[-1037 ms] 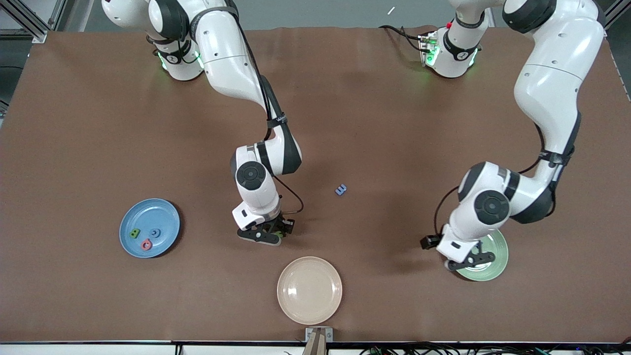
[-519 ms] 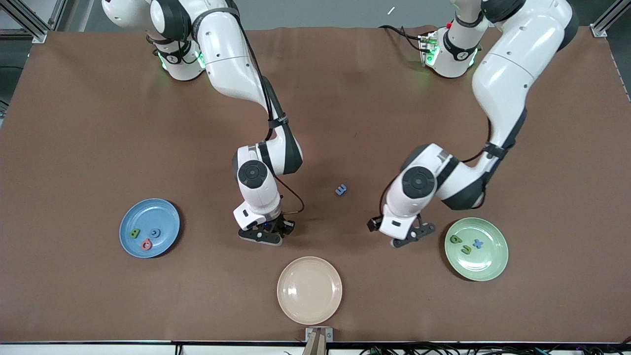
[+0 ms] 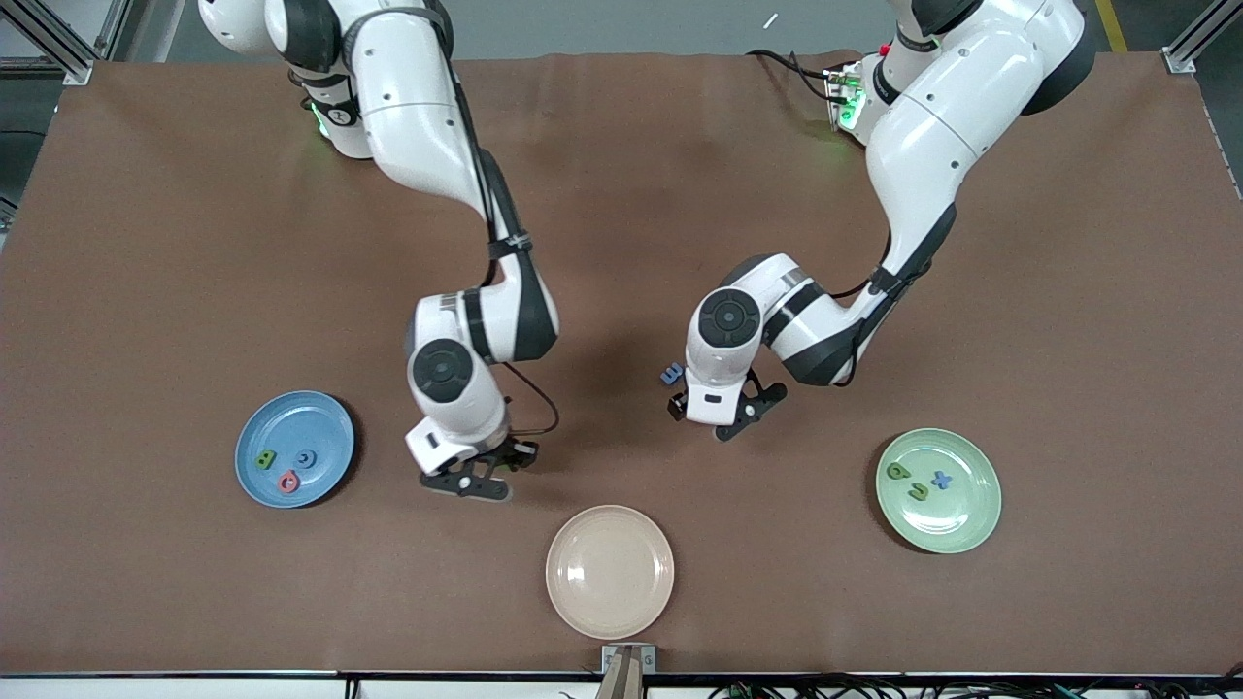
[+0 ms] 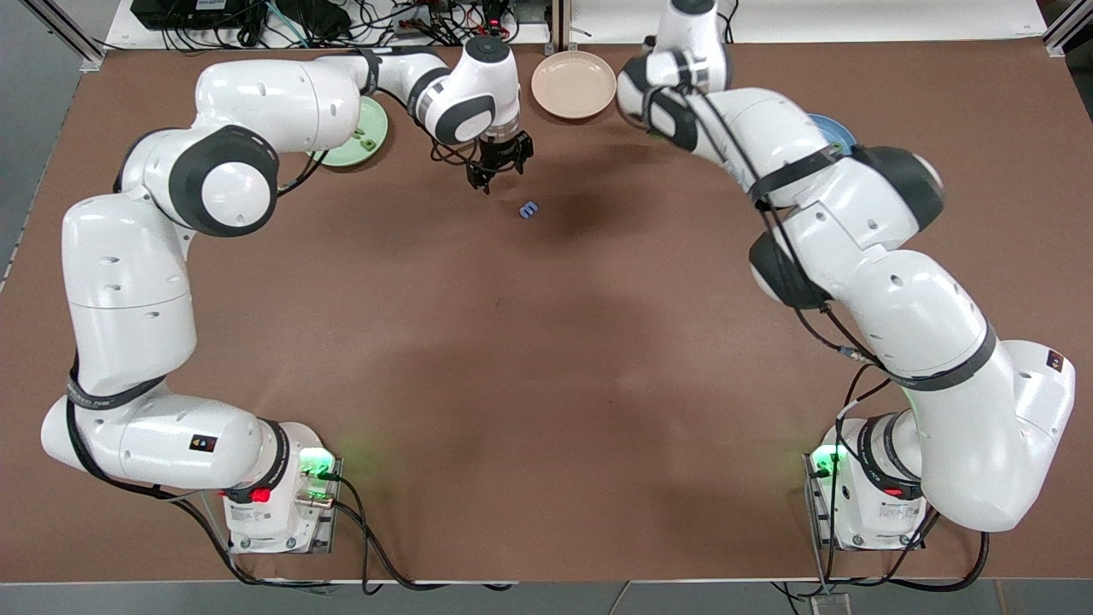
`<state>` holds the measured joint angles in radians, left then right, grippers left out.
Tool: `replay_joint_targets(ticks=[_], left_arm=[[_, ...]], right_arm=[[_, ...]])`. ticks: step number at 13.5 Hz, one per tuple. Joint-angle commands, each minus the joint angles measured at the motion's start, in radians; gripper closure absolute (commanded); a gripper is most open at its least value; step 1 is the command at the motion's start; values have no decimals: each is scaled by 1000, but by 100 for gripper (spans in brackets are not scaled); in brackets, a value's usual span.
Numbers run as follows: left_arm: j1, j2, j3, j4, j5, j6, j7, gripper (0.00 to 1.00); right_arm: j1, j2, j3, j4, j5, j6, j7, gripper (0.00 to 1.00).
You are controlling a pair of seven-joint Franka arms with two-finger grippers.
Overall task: Sort uppercase to blue plate, lowercase to green plate
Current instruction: 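Place the Z on the blue plate while the left gripper places m on green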
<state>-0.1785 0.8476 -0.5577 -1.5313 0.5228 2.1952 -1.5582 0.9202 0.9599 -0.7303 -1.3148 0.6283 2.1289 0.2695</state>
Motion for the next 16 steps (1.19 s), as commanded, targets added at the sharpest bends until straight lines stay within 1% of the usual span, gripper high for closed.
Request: replay_joint_targets(ticks=[1, 2, 3, 4, 7, 10, 12, 13, 14, 15, 16], left_arm=[[-38, 8, 2, -9, 0, 15, -89, 13], [-47, 13, 4, -9, 0, 29, -106, 14], [-50, 16, 4, -9, 0, 34, -115, 16], [-61, 24, 4, -10, 0, 41, -125, 17], [-70, 27, 5, -26, 6, 47, -140, 25], [-73, 27, 5, -32, 6, 47, -145, 36], [-78, 27, 5, -36, 6, 47, -157, 42], [-78, 27, 5, -36, 6, 49, -157, 46], [-76, 27, 5, -36, 6, 47, -157, 53], [-76, 27, 5, -36, 6, 49, -157, 63], [-76, 28, 7, -36, 6, 58, -157, 73]], right_arm=[[-20, -58, -72, -23, -13, -145, -171, 100], [-26, -62, -114, -37, -9, -190, -259, 100], [-27, -70, -147, -70, -6, -196, -341, 100], [-38, -76, -164, -98, 2, -195, -422, 100], [-99, -79, -181, -168, 30, -187, -634, 100], [-219, -75, -176, -199, 76, -191, -859, 97], [-286, -69, -159, -216, 108, -187, -970, 91], [-311, -64, -152, -218, 119, -185, -992, 85], [-333, -59, -138, -219, 125, -184, -992, 68], [-355, -56, -118, -219, 126, -178, -992, 32], [-372, -56, -98, -219, 126, -173, -994, 9]])
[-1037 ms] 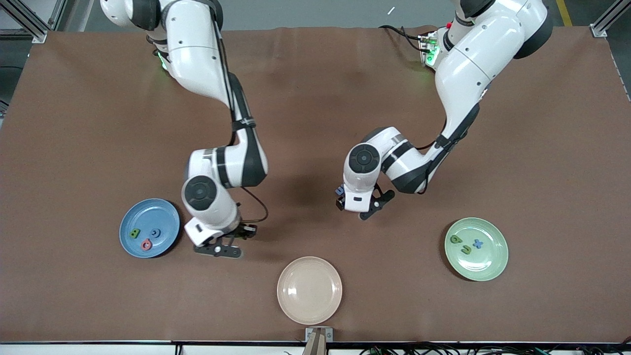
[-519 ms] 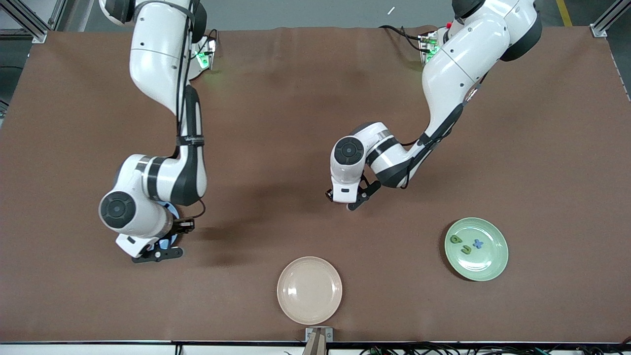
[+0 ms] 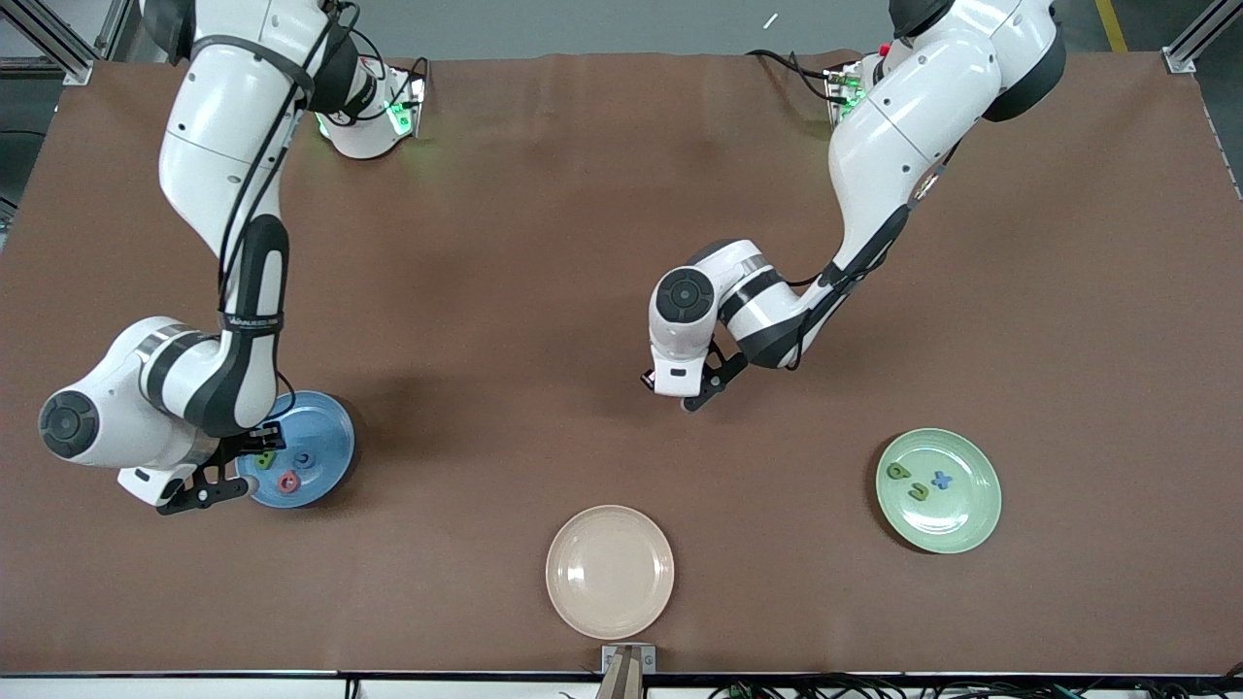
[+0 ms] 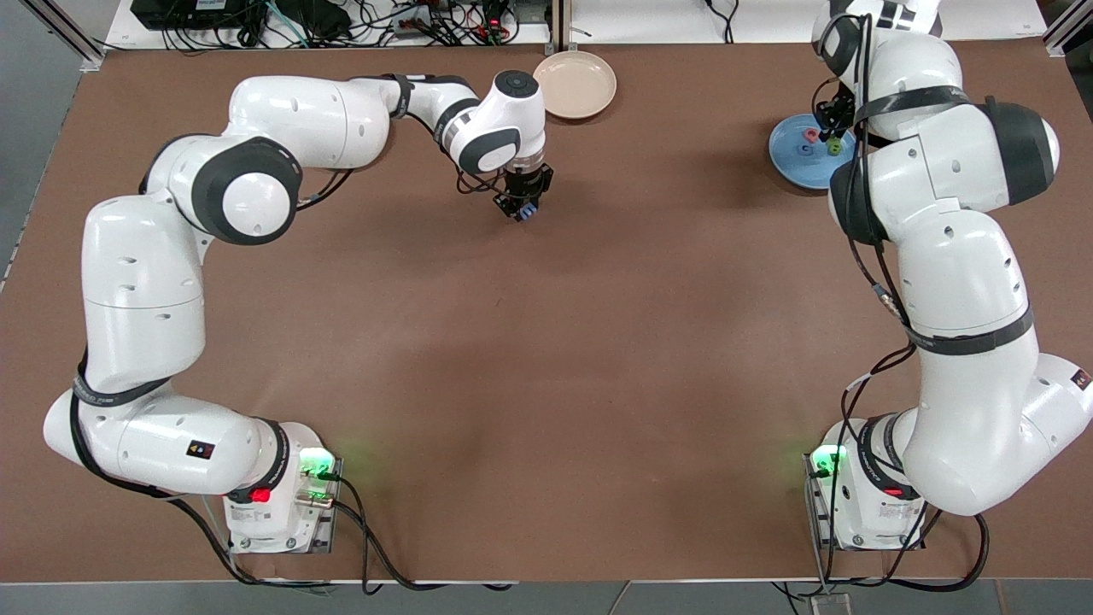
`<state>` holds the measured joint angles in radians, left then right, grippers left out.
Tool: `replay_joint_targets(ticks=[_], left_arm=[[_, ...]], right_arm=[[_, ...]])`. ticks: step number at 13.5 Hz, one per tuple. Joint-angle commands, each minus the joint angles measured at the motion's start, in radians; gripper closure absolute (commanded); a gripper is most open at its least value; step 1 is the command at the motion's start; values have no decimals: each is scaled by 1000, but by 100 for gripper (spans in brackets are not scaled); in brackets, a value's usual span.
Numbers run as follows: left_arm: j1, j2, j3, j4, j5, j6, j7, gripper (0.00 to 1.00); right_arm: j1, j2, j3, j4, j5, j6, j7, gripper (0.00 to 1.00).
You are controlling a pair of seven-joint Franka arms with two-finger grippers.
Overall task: Sort uppercase to blue plate, lowercase to green plate
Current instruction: 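Place the Z on the blue plate while the left gripper places m on green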
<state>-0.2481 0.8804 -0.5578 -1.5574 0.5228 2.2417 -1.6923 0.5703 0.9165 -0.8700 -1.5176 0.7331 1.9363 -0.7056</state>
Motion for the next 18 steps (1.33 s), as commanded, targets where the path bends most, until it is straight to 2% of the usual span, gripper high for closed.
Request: replay_joint_targets(ticks=[1, 2, 3, 6, 7, 10, 12, 16, 18], left_arm=[[-5, -5, 7, -10, 6, 19, -21, 86], [-2, -9, 7, -10, 8, 19, -20, 94], [12, -17, 7, -10, 11, 18, -6, 98], [56, -57, 12, 2, 28, 12, 11, 99], [85, -70, 10, 2, 45, 12, 38, 99], [171, -96, 10, 13, 63, 12, 164, 99], [229, -112, 10, 19, 63, 12, 256, 99], [352, -144, 9, 19, 65, 10, 469, 99], [415, -153, 9, 19, 65, 10, 590, 99]], right_arm=[[-26, -13, 46, -15, 22, 18, -18, 0], [-17, -15, 43, -13, 20, 16, -18, 0], [-13, -22, 40, -6, 20, 15, -14, 0], [6, -47, -3, 28, 19, 7, -17, 0], [35, -62, -36, 30, 19, 6, -15, 0], [192, -64, -211, 37, 20, 3, 6, 0], [247, -64, -267, 63, 23, -41, 84, 0], [154, -64, -276, 339, 25, -311, 170, 0], [117, -64, -268, 413, 26, -373, 207, 0]])
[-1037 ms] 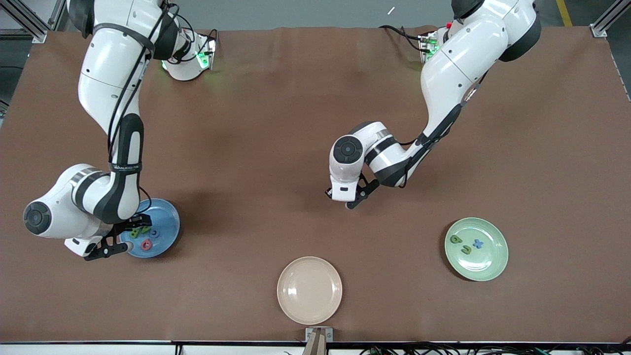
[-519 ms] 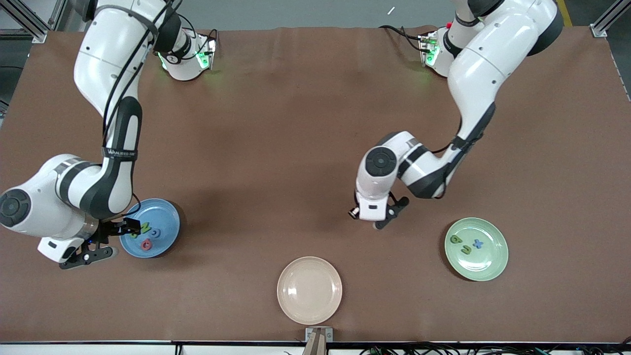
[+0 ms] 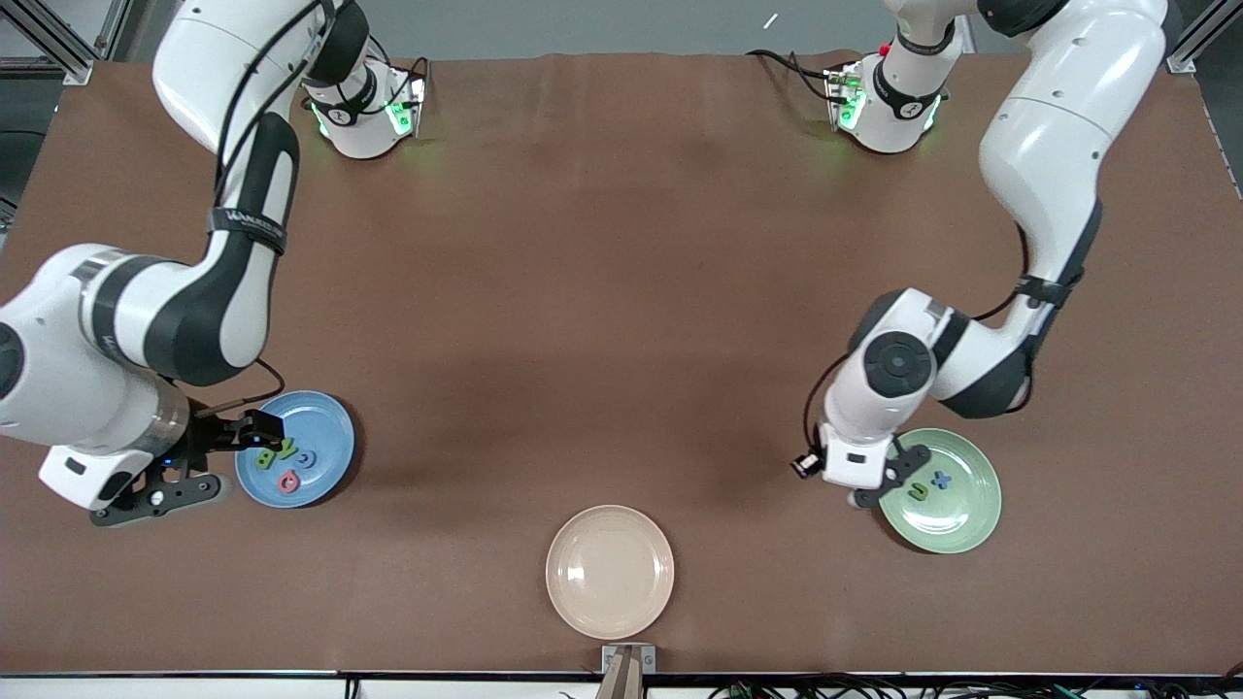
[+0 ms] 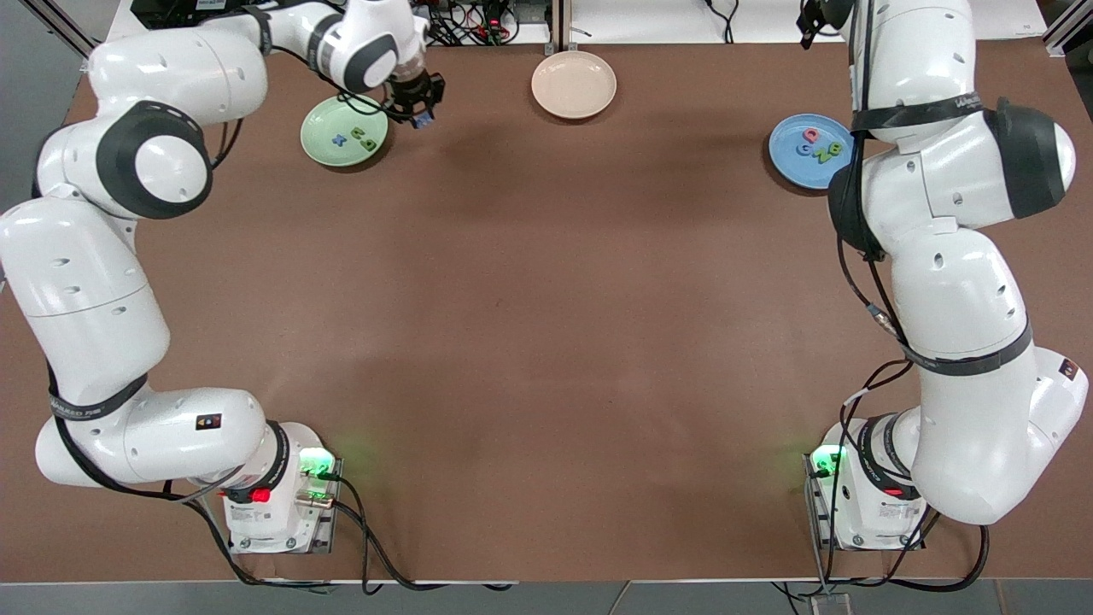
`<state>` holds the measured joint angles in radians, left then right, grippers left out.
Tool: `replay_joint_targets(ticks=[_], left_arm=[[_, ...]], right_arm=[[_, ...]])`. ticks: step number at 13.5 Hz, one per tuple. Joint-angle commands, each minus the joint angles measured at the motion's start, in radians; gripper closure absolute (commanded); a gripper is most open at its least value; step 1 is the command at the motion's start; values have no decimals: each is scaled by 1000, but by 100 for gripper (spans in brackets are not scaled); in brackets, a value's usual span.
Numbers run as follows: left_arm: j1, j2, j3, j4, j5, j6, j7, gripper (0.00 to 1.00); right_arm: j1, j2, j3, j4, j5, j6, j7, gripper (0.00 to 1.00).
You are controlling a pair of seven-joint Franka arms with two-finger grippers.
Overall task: Sort uppercase to blue plate, lowercase to green plate
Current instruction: 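Place the Z on the blue plate while the left gripper places m on green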
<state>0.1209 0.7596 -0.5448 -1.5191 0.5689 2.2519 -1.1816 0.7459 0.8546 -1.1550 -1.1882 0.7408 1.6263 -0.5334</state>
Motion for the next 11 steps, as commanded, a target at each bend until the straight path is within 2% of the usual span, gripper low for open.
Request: replay_joint_targets(ticks=[1, 3, 5, 11], left_arm=[[78, -33, -4, -19, 17, 0, 142, 99], [141, -29, -3, -19, 17, 0, 274, 98], [186, -22, -3, -19, 17, 2, 376, 98], [263, 27, 0, -18, 9, 12, 556, 96]], right_arm=[[-77, -2, 21, 116, 25, -98, 49, 0], [-123, -2, 31, 189, 60, -172, 97, 0], [-158, -2, 67, 258, 60, -218, 166, 0], [-134, -5, 67, 262, 61, -212, 174, 0]])
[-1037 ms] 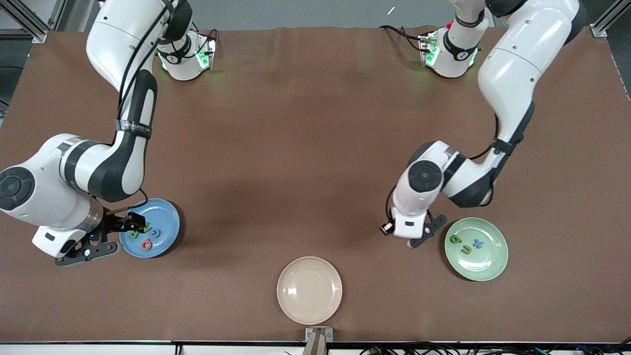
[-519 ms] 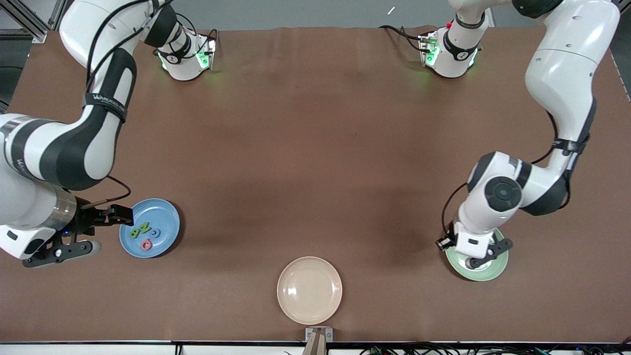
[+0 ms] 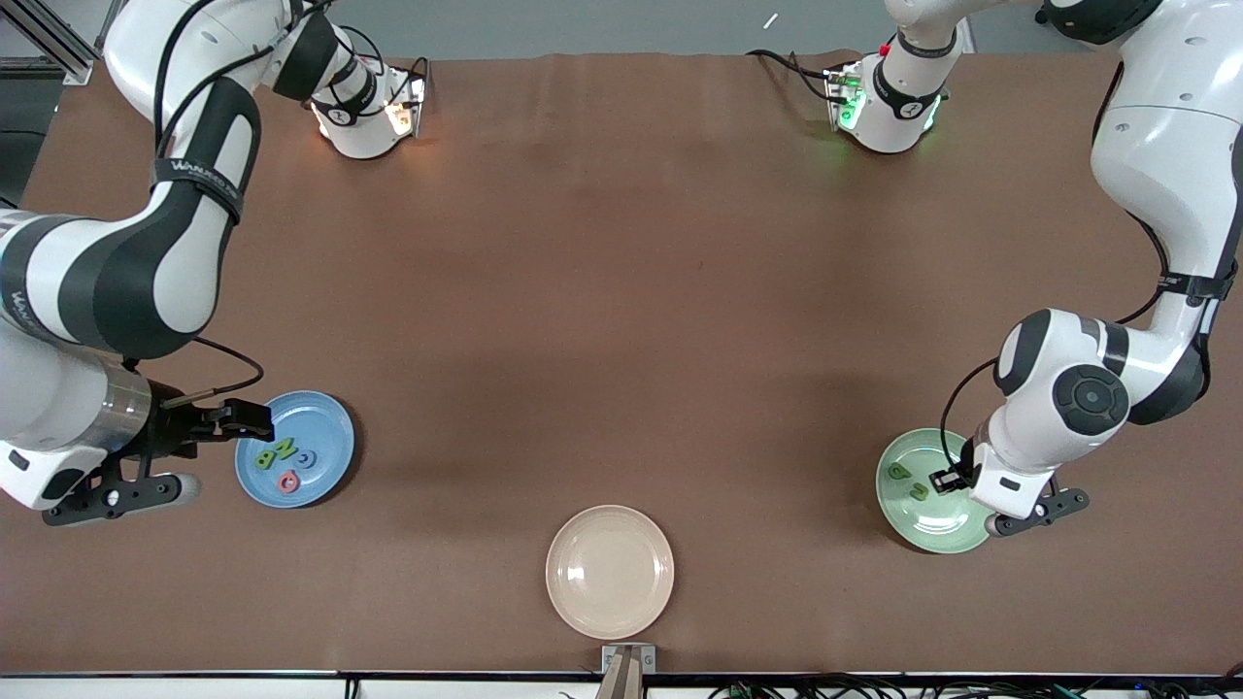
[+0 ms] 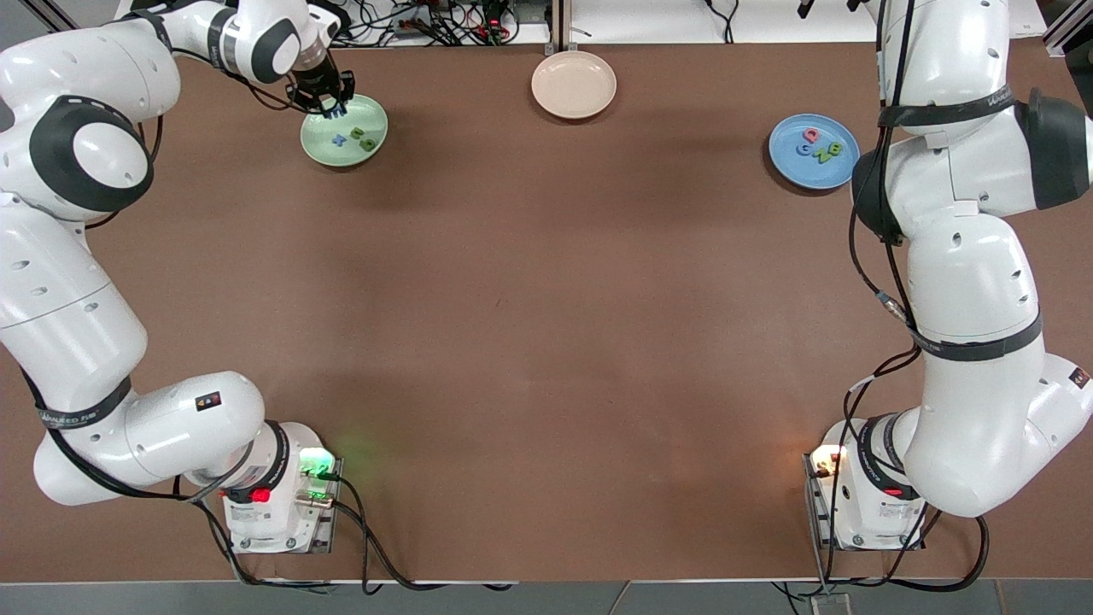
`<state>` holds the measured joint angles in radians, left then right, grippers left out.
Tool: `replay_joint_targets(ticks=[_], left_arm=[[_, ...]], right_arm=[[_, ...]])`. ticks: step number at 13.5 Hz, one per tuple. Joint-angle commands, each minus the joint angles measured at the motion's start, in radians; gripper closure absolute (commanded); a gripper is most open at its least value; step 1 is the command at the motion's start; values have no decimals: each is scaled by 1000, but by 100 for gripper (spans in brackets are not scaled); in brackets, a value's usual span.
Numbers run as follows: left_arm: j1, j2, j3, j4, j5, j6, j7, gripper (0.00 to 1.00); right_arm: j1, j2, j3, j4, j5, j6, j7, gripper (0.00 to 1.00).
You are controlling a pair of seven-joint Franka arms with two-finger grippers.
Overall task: Sort uppercase to blue plate, lowercase to green plate
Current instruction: 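Place the Z on the blue plate while the left gripper places m on green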
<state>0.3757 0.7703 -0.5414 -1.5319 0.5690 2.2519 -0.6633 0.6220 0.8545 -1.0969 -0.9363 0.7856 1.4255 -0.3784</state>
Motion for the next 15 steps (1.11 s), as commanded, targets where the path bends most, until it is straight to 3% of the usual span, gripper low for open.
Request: replay_joint_targets(ticks=[1, 5, 6, 7, 10, 12, 14, 15], left_arm=[[8, 33, -3, 9, 11, 14, 45, 96], [3, 73, 44, 41, 9, 72, 140, 95], [-1, 84, 55, 44, 9, 90, 157, 95], [-4, 95, 61, 47, 9, 109, 163, 94], [-6, 122, 64, 79, 11, 117, 177, 90], [-11, 129, 64, 90, 9, 118, 180, 84], [-17, 132, 64, 91, 11, 118, 180, 71], [-17, 132, 64, 91, 11, 118, 180, 60]], right_arm=[[1, -6, 6, 8, 20, -11, 21, 0], [22, -57, 22, -24, 14, 23, 48, 0], [21, -84, 57, -35, 3, 35, 85, 0], [18, -119, 107, -65, -34, 73, 120, 0], [-20, -260, 345, -177, -263, 192, 202, 0], [-50, -299, 426, -203, -328, 213, 263, 0], [-83, -334, 512, -211, -405, 214, 326, 0], [-109, -363, 575, -231, -466, 216, 378, 0]])
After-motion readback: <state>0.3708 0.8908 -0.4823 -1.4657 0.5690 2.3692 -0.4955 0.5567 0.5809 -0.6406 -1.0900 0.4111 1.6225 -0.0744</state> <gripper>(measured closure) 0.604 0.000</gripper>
